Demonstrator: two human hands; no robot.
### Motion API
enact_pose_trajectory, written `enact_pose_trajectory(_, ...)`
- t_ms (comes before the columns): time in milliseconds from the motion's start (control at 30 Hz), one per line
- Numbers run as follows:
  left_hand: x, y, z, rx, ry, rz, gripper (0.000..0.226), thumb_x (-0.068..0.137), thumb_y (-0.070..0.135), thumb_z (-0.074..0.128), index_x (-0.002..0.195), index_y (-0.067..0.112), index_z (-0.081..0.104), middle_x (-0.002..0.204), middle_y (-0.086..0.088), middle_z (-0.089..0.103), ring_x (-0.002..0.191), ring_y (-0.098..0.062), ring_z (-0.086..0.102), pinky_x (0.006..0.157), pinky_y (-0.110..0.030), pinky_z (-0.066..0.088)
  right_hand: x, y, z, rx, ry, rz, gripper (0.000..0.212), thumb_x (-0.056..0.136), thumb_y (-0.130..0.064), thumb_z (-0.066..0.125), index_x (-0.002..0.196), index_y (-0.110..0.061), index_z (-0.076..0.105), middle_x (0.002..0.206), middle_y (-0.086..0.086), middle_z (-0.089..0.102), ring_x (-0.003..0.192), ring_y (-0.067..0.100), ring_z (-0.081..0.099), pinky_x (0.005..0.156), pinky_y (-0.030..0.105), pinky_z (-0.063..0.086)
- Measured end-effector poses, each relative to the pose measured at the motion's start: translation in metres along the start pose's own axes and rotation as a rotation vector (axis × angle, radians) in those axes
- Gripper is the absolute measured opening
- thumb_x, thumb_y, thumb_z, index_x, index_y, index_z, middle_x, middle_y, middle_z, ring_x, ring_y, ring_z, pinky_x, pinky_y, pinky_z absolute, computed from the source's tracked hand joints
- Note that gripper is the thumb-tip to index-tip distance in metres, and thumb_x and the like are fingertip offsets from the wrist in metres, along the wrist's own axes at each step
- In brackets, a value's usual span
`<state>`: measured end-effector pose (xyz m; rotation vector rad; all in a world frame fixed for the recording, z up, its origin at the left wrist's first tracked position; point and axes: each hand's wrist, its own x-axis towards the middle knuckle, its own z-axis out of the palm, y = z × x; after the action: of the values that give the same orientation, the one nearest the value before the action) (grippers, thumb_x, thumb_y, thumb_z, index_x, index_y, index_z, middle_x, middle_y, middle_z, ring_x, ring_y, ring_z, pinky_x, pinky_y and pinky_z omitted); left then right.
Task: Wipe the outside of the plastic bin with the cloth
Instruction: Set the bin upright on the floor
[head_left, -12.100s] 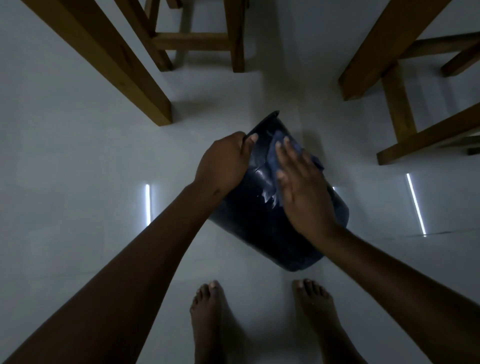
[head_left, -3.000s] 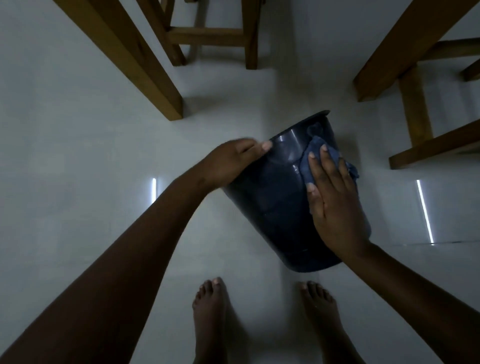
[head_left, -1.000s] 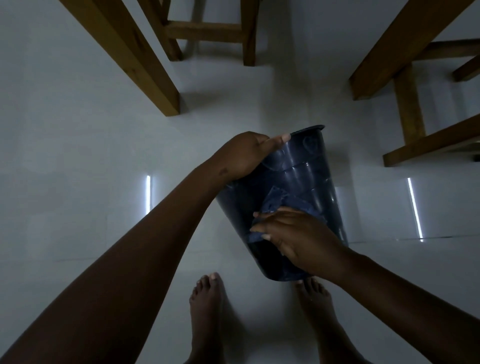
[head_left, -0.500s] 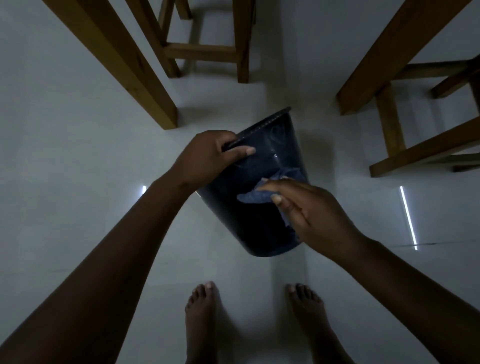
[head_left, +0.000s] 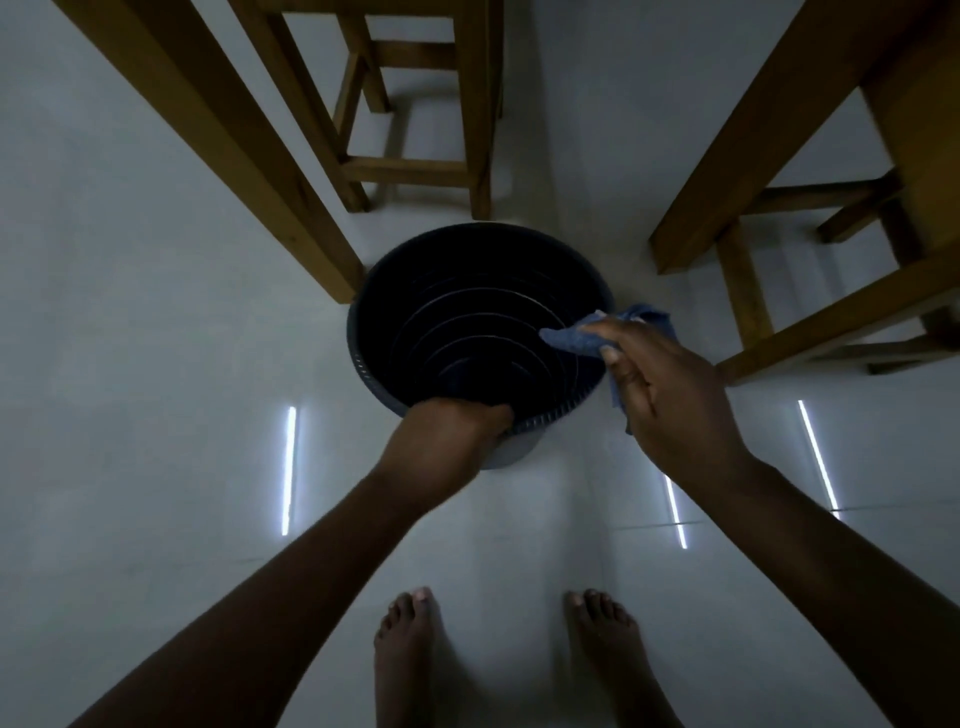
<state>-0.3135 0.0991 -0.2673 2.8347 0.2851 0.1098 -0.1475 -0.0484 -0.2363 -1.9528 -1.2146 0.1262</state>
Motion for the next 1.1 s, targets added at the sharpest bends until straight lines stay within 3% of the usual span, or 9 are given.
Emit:
enact_pose_trajectory(133, -0.014, 0.008, 0.025, 0.004, -0.114, 0.044, 0.011, 0.071, 0.01, 0.072, 0.068, 0.017, 0.064, 0.057, 0.001, 0.063, 0.047, -0.017, 0.06, 0.041, -0.024, 0.044, -0.013, 0.008, 0.01, -0.046, -0.024, 0.005, 0.031, 0.098, -0.02, 0.043, 0.117, -0.008, 0.064, 0.112, 0.002, 0.067, 0.109, 0.01, 0.054, 0.096, 0.01, 0.036)
enact_pose_trajectory(233, -0.023, 0.011, 0.035, -0.058, -0.181, 0.016, 0.006, 0.076, 0.019, 0.063, 0.079, 0.017, 0.067, 0.067, -0.001, 0.068, 0.057, -0.021, 0.065, 0.045, -0.028, 0.049, -0.021, 0.013, 0.017, -0.082, -0.016, -0.007, 0.03, 0.098, -0.018, 0.044, 0.116, -0.007, 0.064, 0.113, 0.005, 0.069, 0.111, 0.009, 0.055, 0.097, 0.028, 0.045)
enact_pose_trajectory(367, -0.033, 0.015, 0.044, -0.059, -0.308, -0.023, 0.02, 0.078, 0.025, 0.061, 0.096, 0.017, 0.066, 0.083, -0.003, 0.072, 0.074, -0.024, 0.069, 0.055, -0.032, 0.055, -0.026, 0.013, 0.018, -0.083, -0.025, -0.006, 0.029, 0.098, -0.018, 0.044, 0.116, -0.009, 0.064, 0.113, 0.005, 0.069, 0.112, 0.009, 0.055, 0.096, 0.031, 0.046)
enact_pose_trajectory(533, -0.015, 0.026, 0.019, -0.134, -0.306, -0.069, 0.058, 0.078, 0.069, 0.047, 0.113, 0.025, 0.061, 0.104, 0.005, 0.071, 0.094, -0.014, 0.065, 0.077, -0.031, 0.055, -0.022, 0.006, 0.008, -0.079, -0.025, 0.011, 0.028, 0.098, -0.019, 0.043, 0.116, -0.01, 0.064, 0.112, 0.006, 0.069, 0.11, 0.01, 0.054, 0.096, 0.026, 0.044)
enact_pose_trajectory(633, 0.014, 0.028, -0.011, -0.168, -0.132, -0.082, 0.044, 0.086, 0.057, 0.049, 0.111, 0.024, 0.064, 0.104, 0.004, 0.071, 0.094, -0.015, 0.065, 0.081, -0.033, 0.054, -0.014, 0.001, -0.007, -0.081, 0.025, 0.009, 0.028, 0.098, -0.02, 0.043, 0.117, -0.012, 0.062, 0.112, 0.005, 0.068, 0.112, 0.01, 0.053, 0.097, 0.021, 0.04)
enact_pose_trajectory(767, 0.065, 0.036, -0.056, -0.157, 0.034, -0.075, 0.034, 0.091, 0.043, 0.055, 0.117, 0.023, 0.064, 0.112, 0.005, 0.07, 0.103, -0.013, 0.063, 0.094, -0.027, 0.049, 0.003, 0.002, -0.036, -0.1, 0.091, 0.056, 0.032, 0.099, -0.024, 0.041, 0.118, -0.011, 0.063, 0.116, 0.004, 0.068, 0.113, 0.011, 0.055, 0.097, 0.028, 0.045)
enact_pose_trajectory(900, 0.112, 0.057, -0.096, -0.169, 0.063, -0.04, 0.033, 0.092, 0.036, 0.057, 0.119, 0.019, 0.064, 0.115, 0.001, 0.069, 0.106, -0.016, 0.063, 0.095, -0.027, 0.046, 0.024, 0.002, -0.081, -0.136, 0.129, 0.097, 0.034, 0.099, -0.025, 0.039, 0.117, -0.009, 0.063, 0.116, 0.007, 0.067, 0.11, 0.015, 0.057, 0.095, 0.029, 0.046)
enact_pose_trajectory(1100, 0.155, 0.104, -0.158, -0.226, -0.019, -0.053, 0.039, 0.093, 0.039, 0.054, 0.127, 0.02, 0.059, 0.127, 0.003, 0.063, 0.117, -0.013, 0.056, 0.097, -0.009, 0.029, 0.053, -0.007, -0.18, -0.209, 0.187, 0.175, 0.033, 0.098, -0.022, 0.041, 0.122, -0.01, 0.061, 0.117, 0.007, 0.066, 0.11, 0.018, 0.06, 0.096, 0.028, 0.047)
